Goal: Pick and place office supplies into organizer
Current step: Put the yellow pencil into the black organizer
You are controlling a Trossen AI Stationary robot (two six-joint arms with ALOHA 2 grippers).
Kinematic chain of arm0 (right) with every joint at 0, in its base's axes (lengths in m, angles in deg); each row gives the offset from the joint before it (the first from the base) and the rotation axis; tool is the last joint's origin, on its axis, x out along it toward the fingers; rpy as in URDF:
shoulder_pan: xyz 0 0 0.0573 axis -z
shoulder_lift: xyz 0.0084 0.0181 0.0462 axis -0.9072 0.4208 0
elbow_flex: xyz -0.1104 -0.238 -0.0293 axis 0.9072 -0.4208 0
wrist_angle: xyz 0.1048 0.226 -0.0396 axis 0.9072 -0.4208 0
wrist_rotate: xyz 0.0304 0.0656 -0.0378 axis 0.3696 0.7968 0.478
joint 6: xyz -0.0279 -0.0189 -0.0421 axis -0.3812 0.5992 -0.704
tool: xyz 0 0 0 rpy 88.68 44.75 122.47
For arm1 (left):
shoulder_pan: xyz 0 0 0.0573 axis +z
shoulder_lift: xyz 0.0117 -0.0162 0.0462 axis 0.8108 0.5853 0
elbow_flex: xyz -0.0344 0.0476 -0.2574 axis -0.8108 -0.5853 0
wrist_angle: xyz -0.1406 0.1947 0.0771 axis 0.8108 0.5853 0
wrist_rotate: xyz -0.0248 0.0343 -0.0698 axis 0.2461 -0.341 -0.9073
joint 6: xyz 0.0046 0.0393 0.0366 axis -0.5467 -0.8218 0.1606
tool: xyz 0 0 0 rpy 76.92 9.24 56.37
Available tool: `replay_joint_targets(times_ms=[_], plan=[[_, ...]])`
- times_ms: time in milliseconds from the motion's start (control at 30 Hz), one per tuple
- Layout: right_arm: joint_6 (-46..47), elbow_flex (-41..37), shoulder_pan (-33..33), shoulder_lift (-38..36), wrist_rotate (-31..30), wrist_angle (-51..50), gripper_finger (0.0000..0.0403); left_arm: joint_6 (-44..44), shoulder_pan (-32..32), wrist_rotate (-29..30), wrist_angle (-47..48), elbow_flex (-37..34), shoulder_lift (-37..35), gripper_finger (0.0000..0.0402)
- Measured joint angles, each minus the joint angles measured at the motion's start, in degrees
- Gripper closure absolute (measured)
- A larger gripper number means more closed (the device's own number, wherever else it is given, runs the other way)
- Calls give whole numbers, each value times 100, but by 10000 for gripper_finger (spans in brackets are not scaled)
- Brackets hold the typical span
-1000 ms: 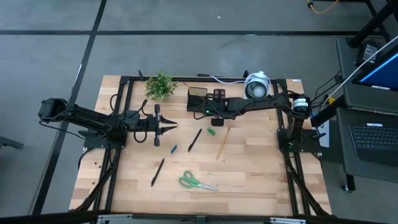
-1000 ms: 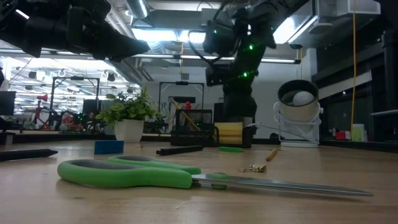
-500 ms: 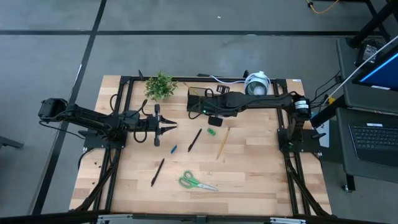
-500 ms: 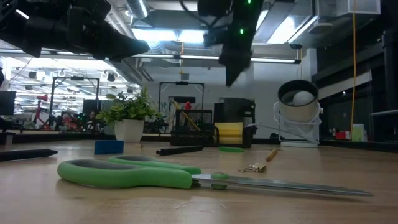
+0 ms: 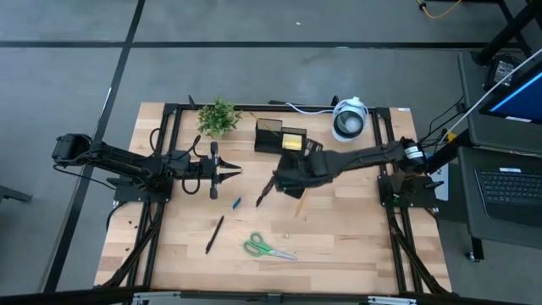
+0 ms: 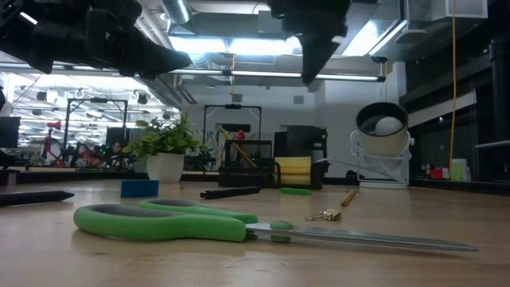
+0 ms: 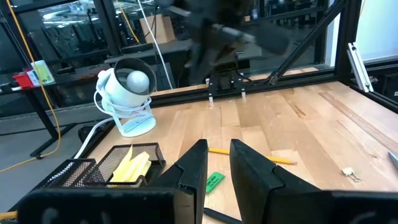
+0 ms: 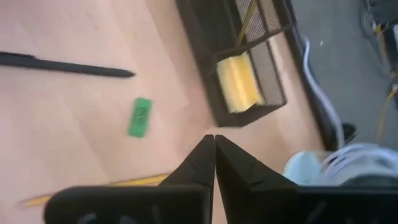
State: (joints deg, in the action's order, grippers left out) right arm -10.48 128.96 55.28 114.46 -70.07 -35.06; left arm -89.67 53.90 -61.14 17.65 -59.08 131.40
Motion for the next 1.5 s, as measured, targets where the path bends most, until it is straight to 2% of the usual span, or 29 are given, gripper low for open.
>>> replay_joint_targets(times_ms=[100, 333, 500, 733, 967, 1200, 1500], plan=[[632, 0, -284, 0, 33, -121, 397, 0, 0, -2, 0, 0, 1, 339], [2023, 0, -759, 0, 135, -162, 383, 0, 0, -13, 1, 0, 0, 339], [3458, 0, -832, 0, 913, -99, 395, -234, 0, -13, 0, 0, 1, 339], [4872, 0, -831, 108, 949, -80, 387, -494, 0, -13, 0, 0, 1, 339], [5487, -3, -831, 487, 1250, -72, 378, -495, 0, -13, 0, 0, 0, 339], [6280, -7, -801, 664, 1252, -81, 378, -358, 0, -16, 164, 0, 1, 339], [6646, -7, -803, 1126, 1250, -84, 377, -343, 0, -230, 530, 0, -1, 339]])
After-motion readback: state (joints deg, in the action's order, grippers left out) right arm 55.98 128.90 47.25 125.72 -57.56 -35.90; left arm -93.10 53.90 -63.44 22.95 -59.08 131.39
